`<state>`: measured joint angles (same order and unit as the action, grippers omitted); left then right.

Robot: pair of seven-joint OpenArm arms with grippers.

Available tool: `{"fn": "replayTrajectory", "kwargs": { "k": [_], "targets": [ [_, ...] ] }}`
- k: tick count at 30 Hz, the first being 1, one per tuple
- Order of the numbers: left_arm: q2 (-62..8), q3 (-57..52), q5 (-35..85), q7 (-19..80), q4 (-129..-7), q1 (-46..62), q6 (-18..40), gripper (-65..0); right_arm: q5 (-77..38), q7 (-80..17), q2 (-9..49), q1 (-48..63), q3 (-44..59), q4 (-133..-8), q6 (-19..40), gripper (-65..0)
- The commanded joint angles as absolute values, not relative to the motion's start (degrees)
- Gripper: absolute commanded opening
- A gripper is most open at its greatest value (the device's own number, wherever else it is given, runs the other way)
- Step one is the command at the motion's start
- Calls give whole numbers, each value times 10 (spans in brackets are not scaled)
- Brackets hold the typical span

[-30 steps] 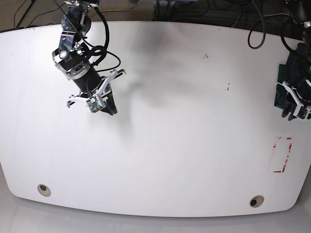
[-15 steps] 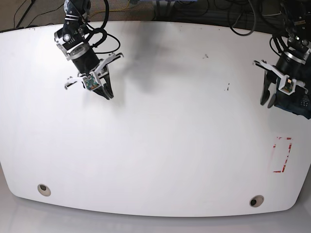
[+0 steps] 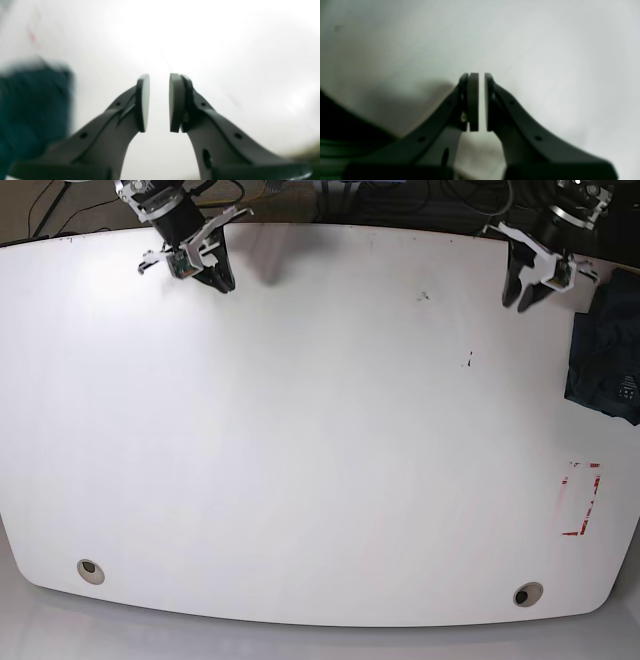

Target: Layout the t-shirt on the table in an organized manner, then fold the t-shirt properly

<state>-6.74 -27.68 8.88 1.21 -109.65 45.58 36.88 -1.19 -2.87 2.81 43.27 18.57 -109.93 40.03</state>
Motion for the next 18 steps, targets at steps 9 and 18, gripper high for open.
{"fn": "replayTrajectory", "kwargs": {
  "k": [9,18],
  "targets": [
    [-22,-278,99,-4,-1106,566,369,-533,-57,9,37,565,189,-1126,393,-621],
    [-18,-263,99,4,-1100,629,369,-533,-57,33,33,647,189,-1123,393,-621]
  ]
}}
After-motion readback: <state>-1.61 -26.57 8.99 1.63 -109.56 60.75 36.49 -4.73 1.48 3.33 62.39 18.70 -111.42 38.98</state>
